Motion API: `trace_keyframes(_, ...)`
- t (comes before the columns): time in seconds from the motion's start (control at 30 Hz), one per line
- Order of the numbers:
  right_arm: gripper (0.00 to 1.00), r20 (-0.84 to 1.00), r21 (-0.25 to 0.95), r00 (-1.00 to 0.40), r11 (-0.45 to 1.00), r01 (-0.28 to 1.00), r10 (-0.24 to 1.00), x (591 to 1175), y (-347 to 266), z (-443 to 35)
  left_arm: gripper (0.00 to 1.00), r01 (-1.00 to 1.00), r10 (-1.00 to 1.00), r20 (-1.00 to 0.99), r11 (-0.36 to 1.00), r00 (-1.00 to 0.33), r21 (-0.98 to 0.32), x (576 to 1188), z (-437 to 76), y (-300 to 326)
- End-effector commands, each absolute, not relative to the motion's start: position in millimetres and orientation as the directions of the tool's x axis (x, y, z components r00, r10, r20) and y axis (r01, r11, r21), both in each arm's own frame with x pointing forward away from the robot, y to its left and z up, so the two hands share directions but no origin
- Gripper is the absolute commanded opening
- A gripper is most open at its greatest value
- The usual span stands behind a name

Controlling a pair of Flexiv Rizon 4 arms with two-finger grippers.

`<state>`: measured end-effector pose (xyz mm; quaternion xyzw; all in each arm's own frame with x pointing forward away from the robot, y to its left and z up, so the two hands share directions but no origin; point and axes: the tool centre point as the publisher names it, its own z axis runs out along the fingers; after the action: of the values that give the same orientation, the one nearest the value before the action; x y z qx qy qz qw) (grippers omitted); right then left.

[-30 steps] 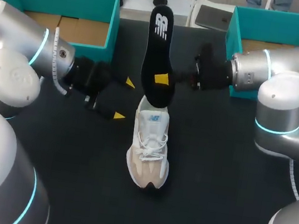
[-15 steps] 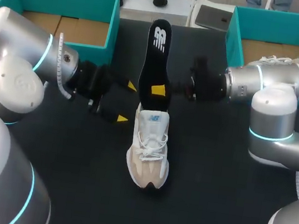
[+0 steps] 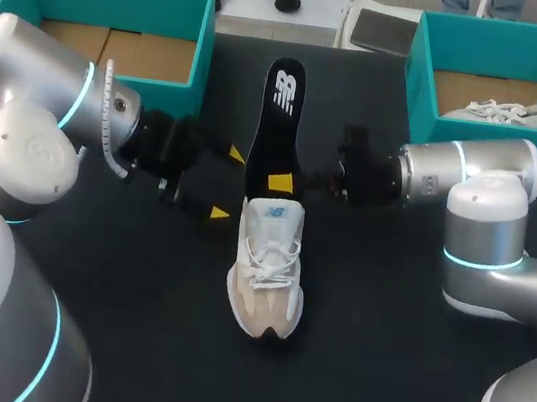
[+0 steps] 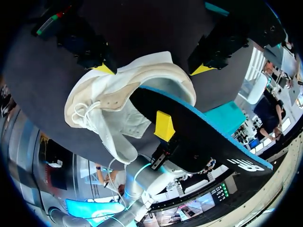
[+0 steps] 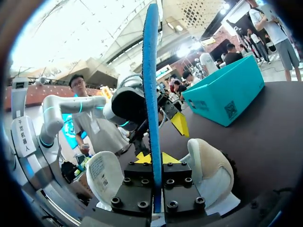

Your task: Take the shoe out of the shoebox, open the shoe tongue, remove and reinsert the insole, then place the shoe into the shoebox

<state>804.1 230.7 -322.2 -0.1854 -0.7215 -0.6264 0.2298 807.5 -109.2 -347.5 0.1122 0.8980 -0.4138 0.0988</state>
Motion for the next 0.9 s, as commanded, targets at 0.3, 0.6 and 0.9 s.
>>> trace_keyframes(0.3, 0.0, 0.64, 0.757, -0.768, 0.173, 0.631, 0.002, 780.8, 233.4, -345.5, 1.0, 0.283, 0.121, -0.27, 0.635, -0.955, -0.719, 807.4, -347.6, -109.6)
trace_keyframes(0.6, 0.0, 0.658, 0.738, -0.753, 0.18, 0.65, 0.02, 772.3, 232.5, -347.7, 1.0, 0.283, 0.121, -0.27, 0.635, -0.955, -0.719, 807.4, -347.6, -109.6)
trace_keyframes(0.9, 0.35, 0.587, 0.788, -0.808, 0.202, 0.582, 0.036, 785.8, 235.0, -325.5, 1.0, 0.283, 0.121, -0.27, 0.635, -0.955, -0.719, 807.4, -347.6, -109.6)
